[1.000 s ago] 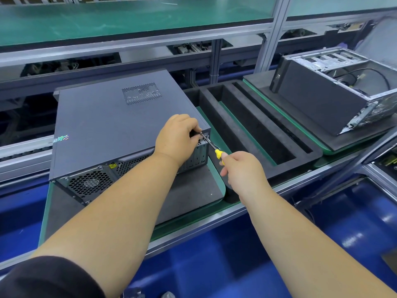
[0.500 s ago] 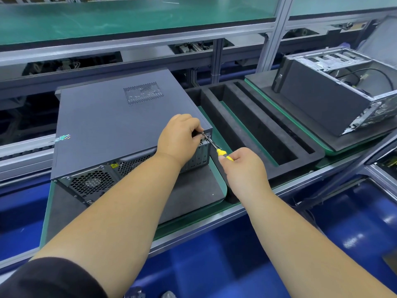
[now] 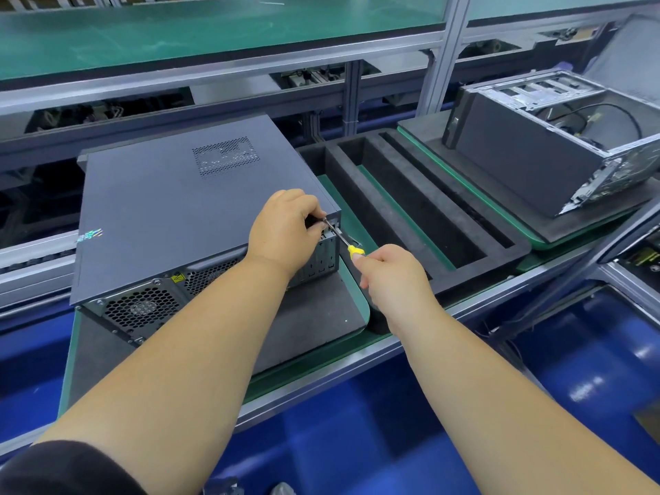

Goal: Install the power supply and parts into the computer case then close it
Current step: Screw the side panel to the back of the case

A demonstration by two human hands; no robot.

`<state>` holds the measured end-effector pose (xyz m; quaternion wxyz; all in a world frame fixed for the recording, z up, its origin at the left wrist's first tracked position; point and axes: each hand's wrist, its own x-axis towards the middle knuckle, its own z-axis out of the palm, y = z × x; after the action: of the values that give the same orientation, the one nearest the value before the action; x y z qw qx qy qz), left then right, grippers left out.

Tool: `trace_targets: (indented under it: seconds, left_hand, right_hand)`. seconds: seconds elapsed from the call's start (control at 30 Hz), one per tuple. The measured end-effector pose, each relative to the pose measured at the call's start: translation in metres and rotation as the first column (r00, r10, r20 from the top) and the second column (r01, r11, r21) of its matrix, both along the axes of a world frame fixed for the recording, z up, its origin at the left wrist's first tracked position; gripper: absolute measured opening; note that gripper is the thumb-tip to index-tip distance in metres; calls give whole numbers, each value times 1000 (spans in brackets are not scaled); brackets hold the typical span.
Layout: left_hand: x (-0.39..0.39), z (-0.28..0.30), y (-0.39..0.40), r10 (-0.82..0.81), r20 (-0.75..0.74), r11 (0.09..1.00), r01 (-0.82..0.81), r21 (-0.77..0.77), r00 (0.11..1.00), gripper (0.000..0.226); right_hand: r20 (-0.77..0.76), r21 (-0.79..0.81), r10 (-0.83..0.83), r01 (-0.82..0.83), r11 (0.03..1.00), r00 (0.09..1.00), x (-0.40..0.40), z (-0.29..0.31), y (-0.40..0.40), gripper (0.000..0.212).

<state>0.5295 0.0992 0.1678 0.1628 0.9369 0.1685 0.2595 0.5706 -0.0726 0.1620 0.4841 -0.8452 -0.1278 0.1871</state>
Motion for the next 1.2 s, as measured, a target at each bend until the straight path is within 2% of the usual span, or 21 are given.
trace_targets:
  seconds: [0.1,0.17,0.27,0.37,0.47,0.63,0.73,0.93,1.2]
  left_hand:
    - [-1,3,-4,6,-48,999,-4,36,999,10]
    - [-3,4,-10,19,-66,996,-13,83,998,17]
    - [-13,0,-28,6,-4,996,-6,91,1000,25]
    - [-22,-8,-54,-18,42,1000,18,-8,999,26]
    - [-23,-19,-81,7,72,975,9,-221,997,24]
    - [-5,-32,-112,74,113,815,5,-580,991,22]
    - [9,-40,-113,65,117,698,39,-715,991,23]
    - [50,-61,-96,33,63,559,34,-829,997,23]
    - [110,-77,-73,55,11,423,-14,-906,998,20]
  right_hand:
    - [-16,-6,27,-28,1000,999,7,3,-11,34]
    - [-53,60,22,-18,998,998,15,6,-25,24]
    - [-80,124,-6,16,992,997,29,8,-57,18]
    - [-41,178,-5,12,984,999,47,10,-95,14]
    - [11,246,-47,43,968,999,60,14,-129,11]
    - [68,301,-120,95,949,990,80,9,-163,12]
    - [43,318,-133,113,941,990,95,1,-165,13]
    - [27,255,-107,97,962,994,131,-17,-134,13]
    - [108,65,144,-151,986,984,174,-31,-76,18]
